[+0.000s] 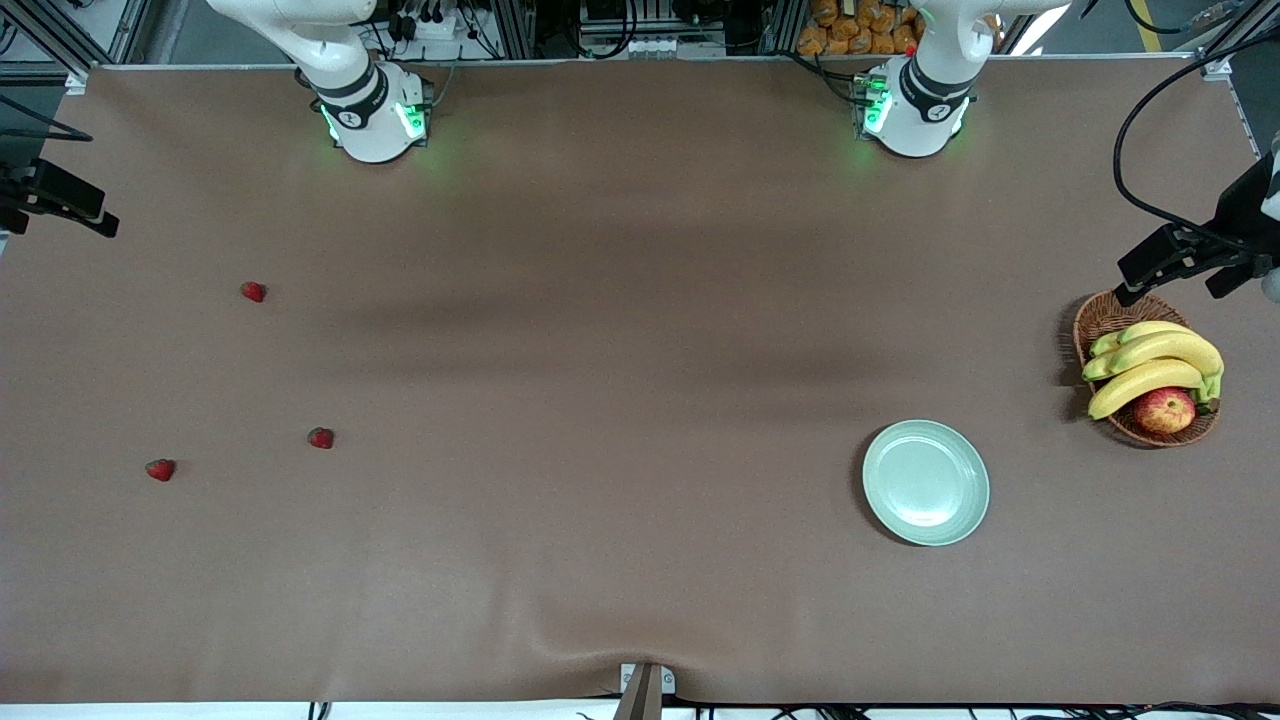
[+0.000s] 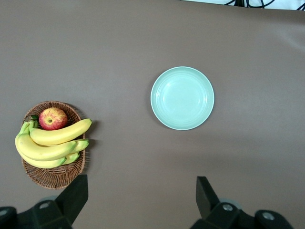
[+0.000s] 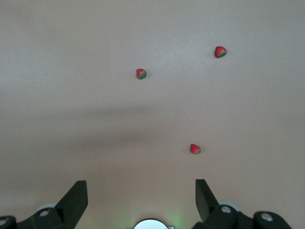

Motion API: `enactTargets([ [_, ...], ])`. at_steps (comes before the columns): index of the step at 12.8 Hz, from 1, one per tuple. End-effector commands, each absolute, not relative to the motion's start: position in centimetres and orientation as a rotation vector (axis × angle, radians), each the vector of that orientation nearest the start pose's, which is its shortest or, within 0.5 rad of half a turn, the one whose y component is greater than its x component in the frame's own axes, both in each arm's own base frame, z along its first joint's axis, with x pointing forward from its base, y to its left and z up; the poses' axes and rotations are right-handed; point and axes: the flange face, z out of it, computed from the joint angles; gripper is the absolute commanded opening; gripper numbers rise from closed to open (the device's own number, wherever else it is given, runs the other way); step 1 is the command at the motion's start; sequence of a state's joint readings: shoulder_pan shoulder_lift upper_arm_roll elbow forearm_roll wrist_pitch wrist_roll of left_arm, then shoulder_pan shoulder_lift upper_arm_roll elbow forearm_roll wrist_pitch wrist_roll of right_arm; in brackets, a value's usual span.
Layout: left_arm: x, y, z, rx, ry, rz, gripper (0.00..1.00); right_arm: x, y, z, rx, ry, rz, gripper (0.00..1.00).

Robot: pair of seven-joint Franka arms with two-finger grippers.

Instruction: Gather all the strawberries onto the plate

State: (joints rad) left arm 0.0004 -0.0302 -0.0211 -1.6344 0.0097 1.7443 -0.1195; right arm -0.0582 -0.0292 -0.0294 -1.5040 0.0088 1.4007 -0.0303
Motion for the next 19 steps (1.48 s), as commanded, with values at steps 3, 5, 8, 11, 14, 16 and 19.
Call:
enactTargets([
  [3,56.1,-2.0,63.2,-3.156,-0.111,-0.219,1.0,52.5,-4.4,65.7,-3.139,0.102,0.121,1.0],
  [5,56.2,-1.9,63.1,-3.157,-0.111,-0.216,1.0,52.5,-4.4,65.6,-3.139,0.102,0.123,1.0],
  [8,56.2,-1.8,63.1,-3.155,-0.113,-0.216,1.0,52.6,-4.5,65.5,-3.139,0.105,0.126,1.0],
  [11,56.3,-2.0,62.7,-3.156,-0.114,-0.207,1.0,52.7,-4.5,64.8,-3.138,0.105,0.14,1.0],
  [14,56.2,-2.1,62.9,-3.156,-0.114,-0.211,1.0,52.8,-4.7,62.8,-3.153,0.108,0.205,1.0],
  [16,56.2,-2.1,62.9,-3.156,-0.114,-0.209,1.0,53.0,-4.8,60.3,-3.169,0.095,0.276,1.0],
  [19,56.2,-2.0,62.8,-3.156,-0.111,-0.197,1.0,52.7,-5.0,56.8,-3.188,0.079,0.372,1.0],
])
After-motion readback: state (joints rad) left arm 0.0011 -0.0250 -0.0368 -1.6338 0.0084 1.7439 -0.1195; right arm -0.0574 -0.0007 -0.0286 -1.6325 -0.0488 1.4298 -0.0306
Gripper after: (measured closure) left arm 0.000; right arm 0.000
